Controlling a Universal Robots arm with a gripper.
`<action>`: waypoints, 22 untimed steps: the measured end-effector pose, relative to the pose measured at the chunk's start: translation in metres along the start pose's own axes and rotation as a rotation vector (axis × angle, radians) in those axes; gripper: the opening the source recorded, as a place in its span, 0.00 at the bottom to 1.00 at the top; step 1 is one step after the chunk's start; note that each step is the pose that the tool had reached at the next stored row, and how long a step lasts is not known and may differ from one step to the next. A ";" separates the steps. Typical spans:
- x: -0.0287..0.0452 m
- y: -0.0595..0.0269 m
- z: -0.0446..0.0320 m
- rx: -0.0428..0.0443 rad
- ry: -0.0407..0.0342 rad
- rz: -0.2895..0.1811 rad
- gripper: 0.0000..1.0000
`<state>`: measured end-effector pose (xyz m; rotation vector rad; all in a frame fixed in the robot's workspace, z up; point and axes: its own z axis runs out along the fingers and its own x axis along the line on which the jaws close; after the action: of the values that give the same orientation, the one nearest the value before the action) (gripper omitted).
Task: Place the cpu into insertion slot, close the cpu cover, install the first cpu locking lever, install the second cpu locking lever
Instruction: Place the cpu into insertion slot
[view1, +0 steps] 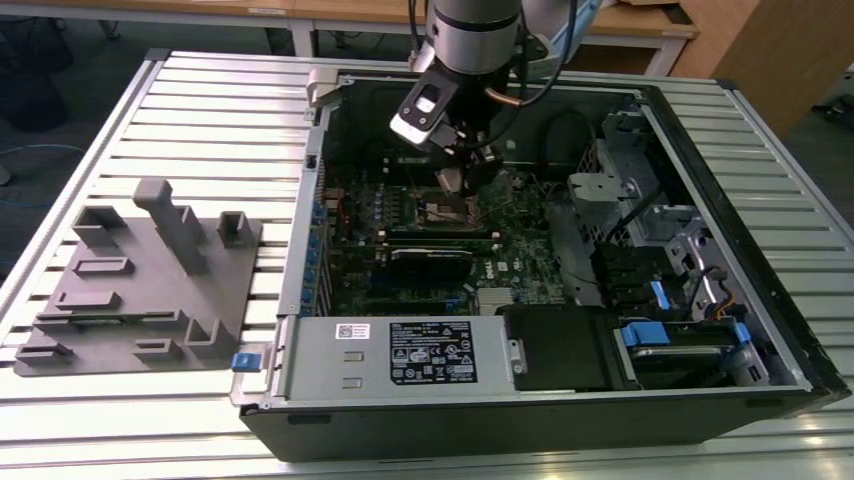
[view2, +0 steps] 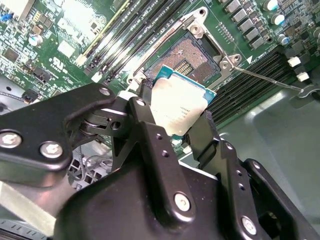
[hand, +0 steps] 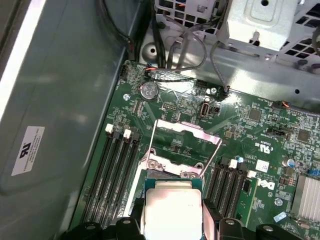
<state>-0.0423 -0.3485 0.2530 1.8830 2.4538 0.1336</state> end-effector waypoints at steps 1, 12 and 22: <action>0.0000 0.0000 0.0000 0.0000 -0.0002 0.003 0.54; 0.0000 0.0000 0.0000 -0.0001 -0.0004 0.004 0.54; 0.0000 0.0000 0.0001 -0.0007 -0.0043 0.045 0.54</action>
<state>-0.0423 -0.3485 0.2529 1.9369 2.4092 0.1318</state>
